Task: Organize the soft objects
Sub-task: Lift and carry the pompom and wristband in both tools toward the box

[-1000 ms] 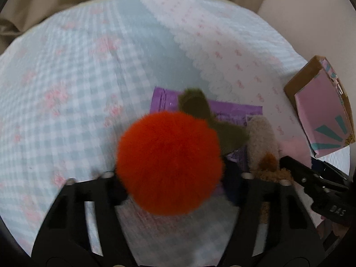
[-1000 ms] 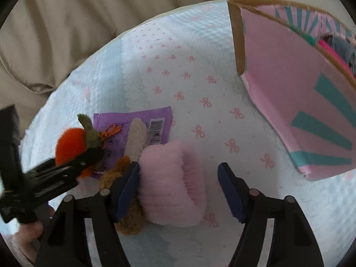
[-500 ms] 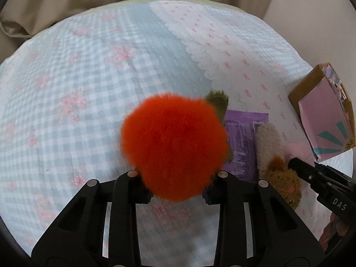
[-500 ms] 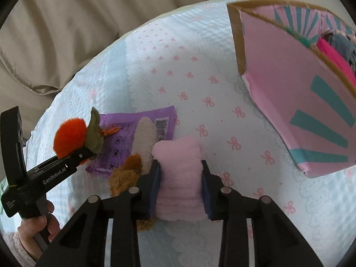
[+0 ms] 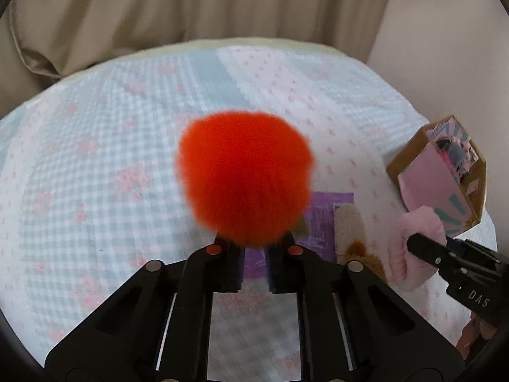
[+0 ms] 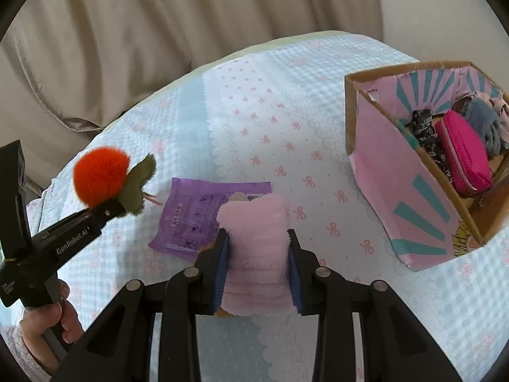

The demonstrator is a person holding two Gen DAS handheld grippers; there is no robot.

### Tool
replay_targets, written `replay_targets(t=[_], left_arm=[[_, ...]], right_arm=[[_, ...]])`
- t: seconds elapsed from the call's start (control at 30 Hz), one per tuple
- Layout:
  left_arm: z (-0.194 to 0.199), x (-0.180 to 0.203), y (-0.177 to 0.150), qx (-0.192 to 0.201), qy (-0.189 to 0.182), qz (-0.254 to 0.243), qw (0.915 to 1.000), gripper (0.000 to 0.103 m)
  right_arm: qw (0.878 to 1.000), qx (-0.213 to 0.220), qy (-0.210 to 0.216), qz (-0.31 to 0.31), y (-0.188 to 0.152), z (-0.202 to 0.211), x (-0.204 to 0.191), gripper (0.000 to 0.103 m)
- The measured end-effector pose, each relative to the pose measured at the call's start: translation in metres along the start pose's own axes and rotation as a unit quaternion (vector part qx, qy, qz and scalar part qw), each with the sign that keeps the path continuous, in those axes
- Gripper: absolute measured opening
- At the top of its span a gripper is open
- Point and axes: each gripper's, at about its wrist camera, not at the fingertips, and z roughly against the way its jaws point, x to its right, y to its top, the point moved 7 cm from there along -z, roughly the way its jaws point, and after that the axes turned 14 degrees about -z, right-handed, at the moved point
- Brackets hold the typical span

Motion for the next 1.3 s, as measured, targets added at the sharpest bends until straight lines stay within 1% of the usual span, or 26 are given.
replay_targets(t=[0.13, 0.3, 0.33, 0.37, 0.4, 0.43, 0.47, 0.5, 0.57, 0.7, 0.83, 0.93, 1.03, 1.1, 1.17, 1.2, 1.23, 1.27, 1.3], left_arm=[[0.018, 0.001, 0.003, 0.022, 0.002, 0.006, 0.9997, 0.006], [0.026, 0.003, -0.006, 0.018, -0.004, 0.017, 0.9997, 0.006], [0.026, 0.003, -0.009, 0.013, -0.008, 0.017, 0.9997, 0.007], [0.025, 0.005, -0.011, 0.009, -0.016, 0.017, 0.9997, 0.010], [0.025, 0.006, -0.013, 0.004, -0.029, 0.018, 0.9994, 0.031], [0.024, 0.008, -0.015, -0.003, -0.036, 0.019, 0.9992, 0.077], [0.023, 0.008, -0.016, -0.005, -0.032, 0.017, 0.9993, 0.100], [0.022, 0.009, -0.016, -0.005, -0.027, 0.013, 0.9995, 0.103], [0.025, 0.009, -0.014, 0.006, -0.022, 0.005, 0.9997, 0.103], [0.011, 0.009, -0.009, -0.005, -0.019, 0.000, 0.9998, 0.103], [-0.019, 0.009, -0.006, -0.019, -0.022, 0.008, 0.9995, 0.103], [-0.040, 0.007, -0.007, -0.020, -0.008, 0.010, 0.9997, 0.103], [-0.058, 0.007, -0.006, -0.020, -0.009, 0.008, 0.9997, 0.103], [-0.065, 0.007, -0.007, -0.022, -0.005, 0.004, 0.9997, 0.103], [-0.071, 0.007, -0.007, -0.020, -0.006, 0.001, 0.9998, 0.100], [-0.073, 0.008, -0.008, -0.019, -0.005, -0.001, 0.9998, 0.092], [-0.075, 0.008, -0.008, -0.019, -0.005, -0.003, 0.9998, 0.077], [-0.078, 0.009, -0.009, -0.022, -0.008, -0.004, 0.9997, 0.068], [-0.083, 0.010, -0.011, -0.030, -0.012, -0.004, 0.9995, 0.048]], right_arm=[[1.000, 0.002, 0.004, 0.008, -0.004, 0.010, -0.004, 0.031], [1.000, -0.001, 0.008, 0.014, -0.011, 0.017, -0.009, 0.031], [1.000, -0.003, 0.009, 0.014, -0.012, 0.017, -0.010, 0.031], [1.000, -0.005, 0.010, 0.013, -0.014, 0.017, -0.011, 0.031], [1.000, -0.006, 0.011, 0.012, -0.014, 0.017, -0.011, 0.031], [1.000, -0.006, 0.012, 0.011, -0.015, 0.017, -0.011, 0.031], [1.000, -0.007, 0.013, 0.010, -0.015, 0.015, -0.012, 0.031], [1.000, -0.007, 0.014, 0.010, -0.015, 0.015, -0.013, 0.031], [1.000, -0.007, 0.016, 0.010, -0.014, 0.013, -0.014, 0.031], [1.000, -0.010, 0.017, 0.013, -0.013, 0.006, -0.013, 0.031], [1.000, -0.010, 0.014, 0.015, -0.011, -0.002, -0.009, 0.031], [1.000, -0.010, 0.012, 0.012, -0.011, -0.008, -0.005, 0.031], [1.000, -0.010, 0.012, 0.009, -0.010, -0.014, -0.001, 0.031], [1.000, -0.010, 0.012, 0.008, -0.010, -0.018, 0.001, 0.031], [1.000, -0.011, 0.012, 0.004, -0.010, -0.021, 0.002, 0.031], [1.000, -0.011, 0.013, 0.003, -0.010, -0.023, 0.003, 0.031], [1.000, -0.012, 0.014, 0.002, -0.010, -0.024, 0.003, 0.031], [1.000, -0.012, 0.014, 0.003, -0.010, -0.025, 0.003, 0.031], [1.000, -0.012, 0.015, 0.003, -0.010, -0.025, 0.003, 0.031]])
